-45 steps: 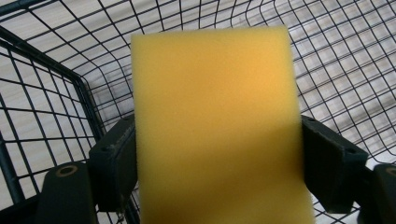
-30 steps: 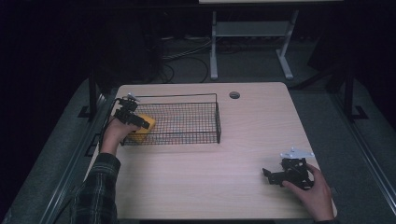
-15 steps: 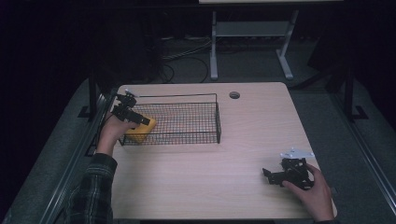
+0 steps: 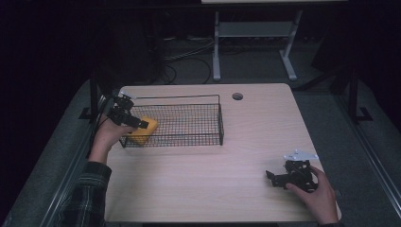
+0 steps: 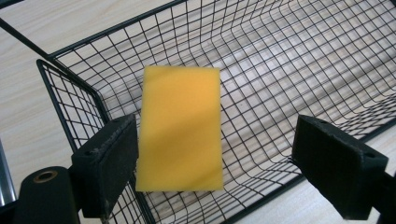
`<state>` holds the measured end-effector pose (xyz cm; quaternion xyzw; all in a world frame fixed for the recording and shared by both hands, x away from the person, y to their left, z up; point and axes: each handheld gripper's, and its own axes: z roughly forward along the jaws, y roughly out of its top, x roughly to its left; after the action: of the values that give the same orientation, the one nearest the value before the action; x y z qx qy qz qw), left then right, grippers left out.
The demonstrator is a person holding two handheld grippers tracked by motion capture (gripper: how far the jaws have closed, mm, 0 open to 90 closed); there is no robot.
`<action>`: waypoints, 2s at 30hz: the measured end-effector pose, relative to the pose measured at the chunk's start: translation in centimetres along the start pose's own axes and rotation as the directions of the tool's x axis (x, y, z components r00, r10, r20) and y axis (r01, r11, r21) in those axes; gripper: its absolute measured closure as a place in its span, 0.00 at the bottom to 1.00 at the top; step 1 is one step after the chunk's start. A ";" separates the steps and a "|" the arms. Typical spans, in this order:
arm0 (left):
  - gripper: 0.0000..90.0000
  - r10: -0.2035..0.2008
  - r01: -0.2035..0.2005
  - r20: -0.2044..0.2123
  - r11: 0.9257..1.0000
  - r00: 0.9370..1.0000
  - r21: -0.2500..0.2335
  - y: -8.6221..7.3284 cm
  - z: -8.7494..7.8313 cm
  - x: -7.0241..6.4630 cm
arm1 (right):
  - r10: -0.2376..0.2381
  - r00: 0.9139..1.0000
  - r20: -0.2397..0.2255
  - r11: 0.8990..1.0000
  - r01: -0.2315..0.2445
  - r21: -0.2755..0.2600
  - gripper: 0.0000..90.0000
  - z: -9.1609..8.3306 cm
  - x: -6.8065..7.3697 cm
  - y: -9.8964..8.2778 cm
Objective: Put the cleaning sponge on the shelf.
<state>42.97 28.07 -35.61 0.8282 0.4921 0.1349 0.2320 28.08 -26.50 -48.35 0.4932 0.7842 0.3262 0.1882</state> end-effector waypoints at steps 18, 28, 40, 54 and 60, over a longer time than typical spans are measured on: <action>0.16 0.020 -0.020 0.012 0.999 1.000 -0.027 -1.9 -1.4 -1.3 | 0.000 1.000 0.000 1.000 0.000 0.000 0.00 0.0 0.0 0.0; 0.16 0.038 -0.037 0.021 0.998 0.999 -0.058 -3.2 -2.0 -2.5 | 0.000 1.000 0.000 1.000 0.000 0.000 0.00 0.0 0.0 0.0; 0.16 0.066 -0.063 0.038 0.995 0.997 -0.075 -6.1 -2.0 -4.6 | 0.000 1.000 0.000 1.000 0.000 0.000 0.00 0.0 0.0 0.0; 0.16 0.100 -0.095 0.039 0.987 0.994 -0.128 -9.5 -0.9 -6.1 | 0.000 1.000 0.000 1.000 0.000 0.000 0.00 0.0 0.0 0.0; 0.16 0.102 -0.096 0.041 0.985 0.994 -0.141 -10.9 -0.3 -6.5 | 0.000 1.000 0.000 1.000 0.000 0.000 0.00 0.0 0.0 0.0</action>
<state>31.53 26.85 -40.98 0.8363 0.4340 0.1603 0.2940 28.08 -26.49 -48.35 0.4933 0.7841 0.3261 0.1884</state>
